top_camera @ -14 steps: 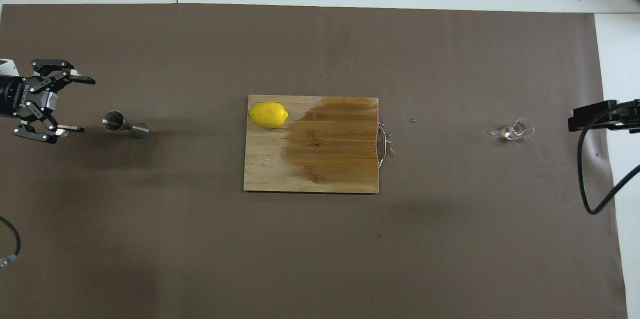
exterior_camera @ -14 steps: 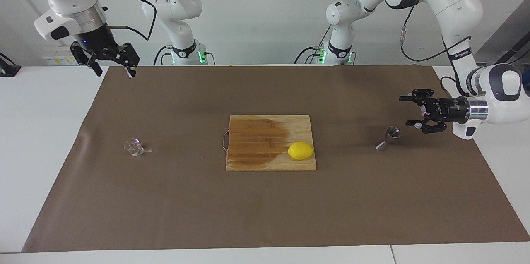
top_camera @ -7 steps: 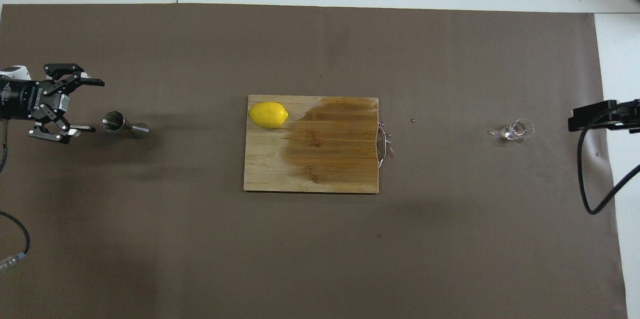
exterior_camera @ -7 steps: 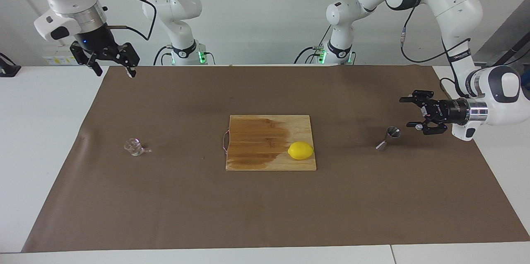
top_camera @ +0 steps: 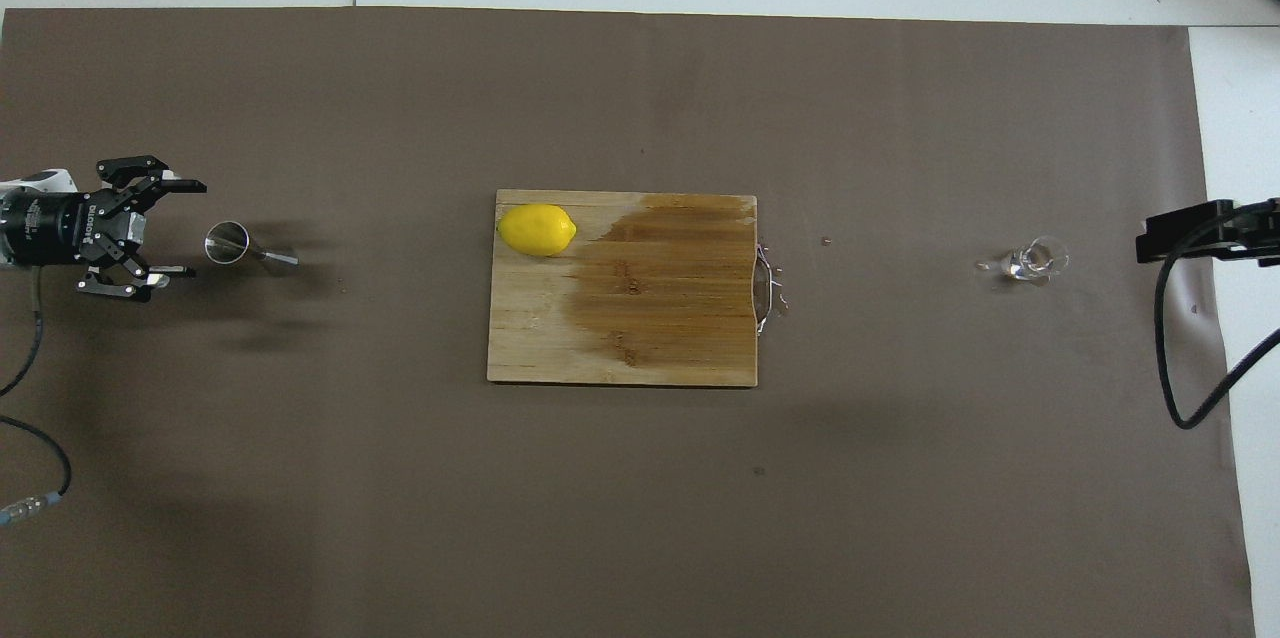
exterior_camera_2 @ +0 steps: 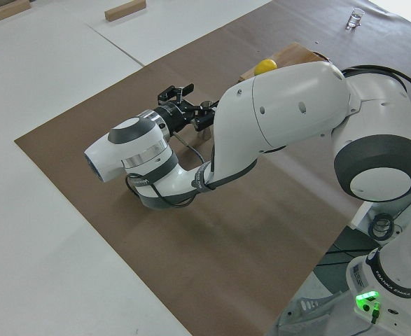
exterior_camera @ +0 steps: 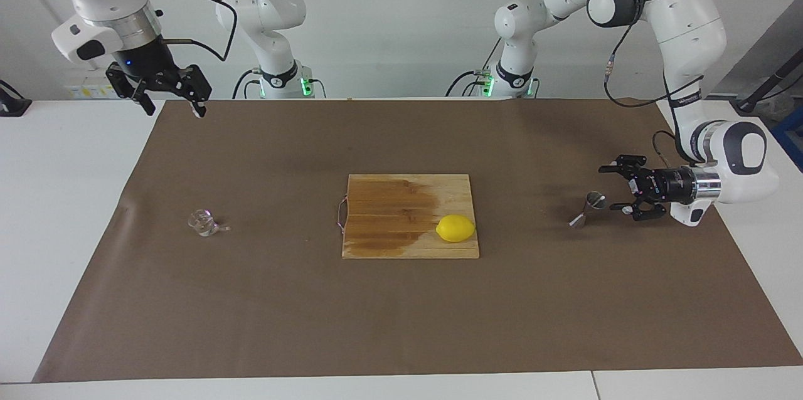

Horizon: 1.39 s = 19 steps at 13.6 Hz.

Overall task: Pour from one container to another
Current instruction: 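Open the left gripper and move it toward the metal jigger, then close the left gripper around the metal jigger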

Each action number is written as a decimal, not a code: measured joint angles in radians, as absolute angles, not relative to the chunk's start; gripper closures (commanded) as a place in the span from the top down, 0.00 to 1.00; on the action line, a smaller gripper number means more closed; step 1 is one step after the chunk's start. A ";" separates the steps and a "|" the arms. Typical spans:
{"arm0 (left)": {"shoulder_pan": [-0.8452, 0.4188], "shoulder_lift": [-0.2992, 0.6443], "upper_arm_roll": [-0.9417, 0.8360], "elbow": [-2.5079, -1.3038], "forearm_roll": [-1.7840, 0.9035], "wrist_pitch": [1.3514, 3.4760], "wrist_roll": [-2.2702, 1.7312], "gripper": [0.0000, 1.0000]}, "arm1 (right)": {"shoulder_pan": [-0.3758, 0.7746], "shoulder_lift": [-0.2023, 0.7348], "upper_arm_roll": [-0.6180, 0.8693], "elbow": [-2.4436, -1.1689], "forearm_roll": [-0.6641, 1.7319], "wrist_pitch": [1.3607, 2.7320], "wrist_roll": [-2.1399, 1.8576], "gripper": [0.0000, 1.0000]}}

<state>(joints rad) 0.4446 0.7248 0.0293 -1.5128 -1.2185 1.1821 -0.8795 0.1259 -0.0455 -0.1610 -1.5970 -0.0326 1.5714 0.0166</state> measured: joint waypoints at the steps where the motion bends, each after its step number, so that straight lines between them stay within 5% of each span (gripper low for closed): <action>1: 0.453 0.739 0.026 -1.513 -1.220 1.182 -0.870 1.00 | 0.126 -0.045 -0.161 -1.597 -0.033 1.571 0.017 1.00; 19: 0.490 0.816 -0.030 -1.513 -1.238 1.179 -0.836 1.00 | 0.126 -0.046 -0.161 -1.597 -0.033 1.571 0.017 1.00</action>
<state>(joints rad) 0.4899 0.8157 -0.0296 -1.5128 -1.2377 1.1792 -0.8363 0.1259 -0.0455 -0.1610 -1.5970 -0.0326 1.5714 0.0166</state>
